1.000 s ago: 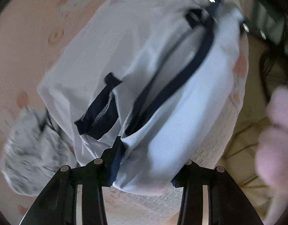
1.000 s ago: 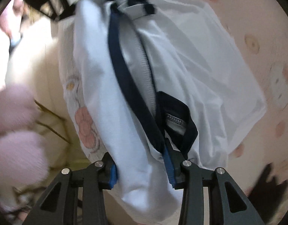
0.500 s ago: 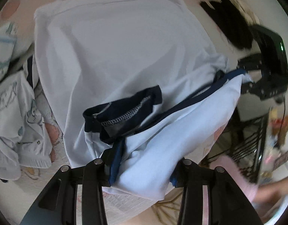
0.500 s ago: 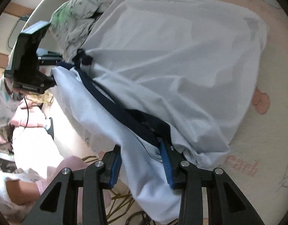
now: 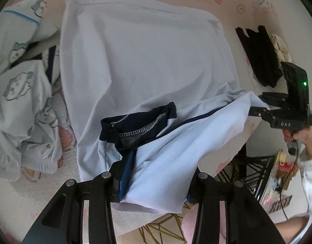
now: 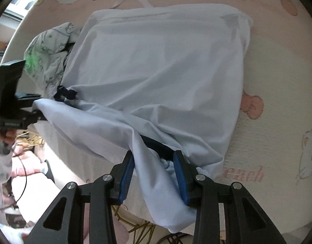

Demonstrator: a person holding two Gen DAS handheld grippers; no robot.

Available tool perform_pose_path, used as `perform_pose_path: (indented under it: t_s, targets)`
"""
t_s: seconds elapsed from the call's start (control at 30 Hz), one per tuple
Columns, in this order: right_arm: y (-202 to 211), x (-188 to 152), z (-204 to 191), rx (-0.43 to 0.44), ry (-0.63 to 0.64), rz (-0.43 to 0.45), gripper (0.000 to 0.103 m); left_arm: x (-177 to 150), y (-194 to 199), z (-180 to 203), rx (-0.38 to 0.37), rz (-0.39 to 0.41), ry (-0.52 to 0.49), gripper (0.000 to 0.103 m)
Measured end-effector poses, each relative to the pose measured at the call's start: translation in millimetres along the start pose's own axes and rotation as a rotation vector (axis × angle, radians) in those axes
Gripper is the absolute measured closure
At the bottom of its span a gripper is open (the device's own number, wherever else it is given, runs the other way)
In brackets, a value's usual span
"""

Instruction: Fold clothes

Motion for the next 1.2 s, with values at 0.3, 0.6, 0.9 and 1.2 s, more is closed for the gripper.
perform_pose_path:
  t_s: [0.3,0.6,0.9,1.2]
  targets:
    - [14.3,1.2,-22.4,-0.159,0.07,-0.002,0.065,-12.9,8.7,21.1,0.096,0.063,-0.012,0.064]
    - [2.8,-15.9,9.1,0.007,-0.144,0.028,0.059,-21.3,-11.0,-27.0,-0.122,0.027,0.176,0.062]
    - [-19.1,-23.8,20.5,-0.047,-0.186,0.042,0.057,50.8,-31.3,-8.0,-0.039,0.082,0.262,0.05]
    - [-21.4,-27.4,31.9,-0.014,-0.275,0.098,0.053,36.2,-23.1,22.3,0.078,0.203,0.263,0.047]
Point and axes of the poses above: each gripper's, at about its wrist camera, not at the fingertips, and y roughly against the way its jaws point, z to its right, x to its top, the point moved 3 cm from there along -y, roughly the way its jaws point, and after that the axes turned 10 degrees about y, right-handed, at the moved point
